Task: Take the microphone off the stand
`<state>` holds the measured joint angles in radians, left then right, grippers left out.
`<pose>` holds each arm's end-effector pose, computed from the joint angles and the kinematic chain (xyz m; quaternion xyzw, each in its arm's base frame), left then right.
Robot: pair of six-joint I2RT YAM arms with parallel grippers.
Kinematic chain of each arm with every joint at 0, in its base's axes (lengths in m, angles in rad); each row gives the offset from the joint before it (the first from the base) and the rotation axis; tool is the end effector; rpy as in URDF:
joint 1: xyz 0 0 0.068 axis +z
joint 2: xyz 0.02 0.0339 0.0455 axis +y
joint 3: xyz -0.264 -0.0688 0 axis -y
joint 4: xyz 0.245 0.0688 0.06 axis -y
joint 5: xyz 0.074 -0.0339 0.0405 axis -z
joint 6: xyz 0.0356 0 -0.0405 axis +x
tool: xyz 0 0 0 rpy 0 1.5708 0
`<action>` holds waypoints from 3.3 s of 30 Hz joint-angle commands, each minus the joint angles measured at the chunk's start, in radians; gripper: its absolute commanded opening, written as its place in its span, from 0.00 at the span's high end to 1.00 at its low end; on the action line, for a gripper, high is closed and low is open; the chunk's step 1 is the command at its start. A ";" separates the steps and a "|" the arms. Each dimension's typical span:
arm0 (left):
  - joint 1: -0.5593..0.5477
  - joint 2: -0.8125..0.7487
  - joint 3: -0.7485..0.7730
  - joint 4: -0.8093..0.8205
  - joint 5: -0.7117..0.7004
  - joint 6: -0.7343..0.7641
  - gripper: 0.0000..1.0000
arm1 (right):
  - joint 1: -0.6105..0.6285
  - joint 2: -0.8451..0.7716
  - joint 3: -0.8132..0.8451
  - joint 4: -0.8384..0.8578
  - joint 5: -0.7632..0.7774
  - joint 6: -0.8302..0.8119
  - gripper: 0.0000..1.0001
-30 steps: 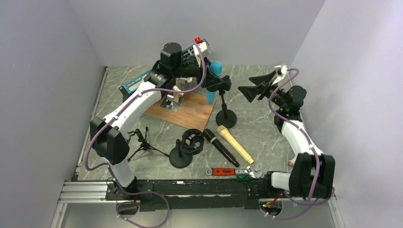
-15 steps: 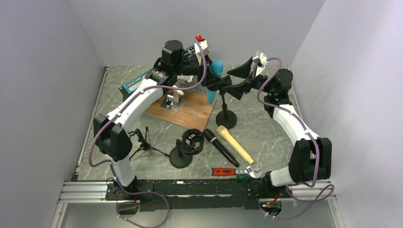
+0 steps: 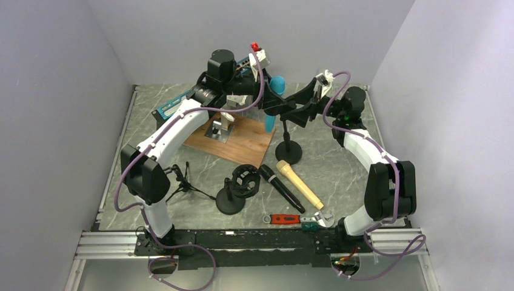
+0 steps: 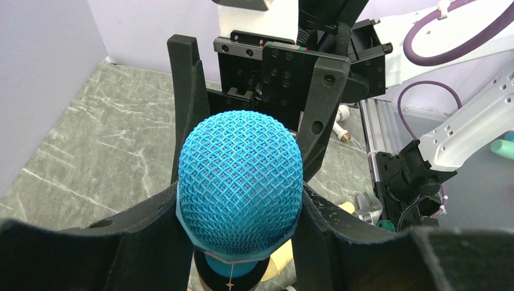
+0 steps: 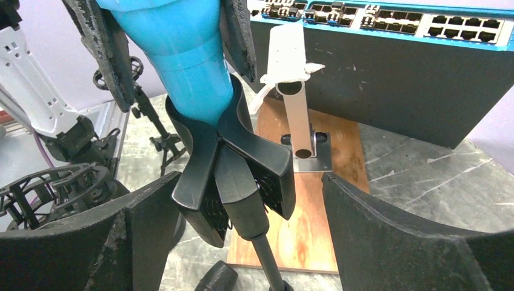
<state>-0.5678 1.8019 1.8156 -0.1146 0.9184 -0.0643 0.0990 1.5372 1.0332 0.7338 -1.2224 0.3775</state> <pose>0.3387 -0.2496 0.4242 0.4535 0.5700 -0.4994 0.4691 0.3336 0.0668 0.3312 -0.3746 0.5664 0.4979 0.5394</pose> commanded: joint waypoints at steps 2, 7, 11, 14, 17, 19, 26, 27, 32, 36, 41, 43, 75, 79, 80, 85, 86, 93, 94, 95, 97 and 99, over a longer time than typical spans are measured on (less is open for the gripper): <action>-0.004 0.022 0.037 -0.050 0.028 -0.038 1.00 | -0.006 -0.018 0.012 0.094 -0.036 0.016 0.13; -0.004 0.029 0.048 -0.060 0.029 -0.038 1.00 | -0.017 -0.019 0.018 0.097 -0.046 0.024 0.13; -0.004 0.031 0.051 -0.065 0.030 -0.035 1.00 | -0.017 -0.016 0.023 0.101 -0.061 0.033 0.27; -0.004 0.031 0.051 -0.067 0.028 -0.033 1.00 | -0.019 -0.017 0.022 0.105 -0.064 0.039 0.41; -0.004 0.037 0.053 -0.052 0.036 -0.052 1.00 | -0.020 -0.004 0.019 0.159 -0.080 0.073 0.62; -0.004 0.039 0.055 -0.047 0.040 -0.064 1.00 | -0.027 0.000 0.008 0.212 -0.087 0.105 0.90; -0.004 0.042 0.092 -0.049 0.017 -0.100 1.00 | -0.069 0.000 -0.043 0.313 -0.046 0.161 1.00; -0.004 0.045 0.102 -0.039 0.015 -0.112 1.00 | -0.070 -0.018 -0.043 0.246 -0.032 0.096 1.00; -0.004 0.075 0.162 0.017 0.029 -0.190 1.00 | -0.070 -0.052 -0.014 -0.030 0.012 -0.120 1.00; -0.005 0.097 0.164 0.028 0.037 -0.209 1.00 | -0.070 -0.073 -0.004 -0.104 0.030 -0.156 0.62; -0.005 0.101 0.151 -0.013 0.031 -0.173 1.00 | -0.068 -0.097 0.003 -0.184 0.032 -0.221 0.00; -0.005 0.095 0.141 -0.016 0.025 -0.166 1.00 | -0.068 -0.080 0.023 -0.191 0.004 -0.215 0.01; -0.022 0.110 0.264 0.009 0.012 -0.266 1.00 | -0.067 -0.054 0.051 -0.166 0.025 -0.233 1.00; -0.041 0.123 0.345 0.018 0.025 -0.290 1.00 | -0.066 -0.044 0.062 -0.167 0.022 -0.220 1.00; -0.041 0.124 0.343 0.030 0.038 -0.301 1.00 | -0.067 -0.044 0.065 -0.169 0.022 -0.214 1.00; -0.041 0.127 0.296 0.005 0.058 -0.259 1.00 | -0.067 -0.077 0.072 -0.227 -0.014 -0.245 0.42; -0.041 0.127 0.285 -0.005 0.059 -0.246 1.00 | -0.067 -0.083 0.073 -0.243 -0.009 -0.262 0.34; -0.038 0.135 0.244 -0.054 0.044 -0.177 1.00 | -0.065 -0.040 0.141 -0.353 -0.050 -0.317 0.19; -0.038 0.137 0.247 -0.059 0.044 -0.172 1.00 | -0.065 -0.040 0.143 -0.351 -0.051 -0.314 0.22; -0.037 0.139 0.247 -0.062 0.043 -0.171 1.00 | -0.067 -0.040 0.144 -0.350 -0.052 -0.313 0.25; -0.037 0.140 0.249 -0.060 0.043 -0.172 1.00 | -0.067 -0.033 0.155 -0.355 -0.069 -0.315 0.33; -0.036 0.144 0.253 -0.061 0.043 -0.174 1.00 | -0.065 -0.019 0.169 -0.369 -0.087 -0.317 0.60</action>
<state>-0.6018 1.9682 2.0518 -0.1844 0.9398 -0.2520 0.0345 1.5002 1.1431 0.3756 -1.2613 0.0982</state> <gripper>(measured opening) 0.548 0.633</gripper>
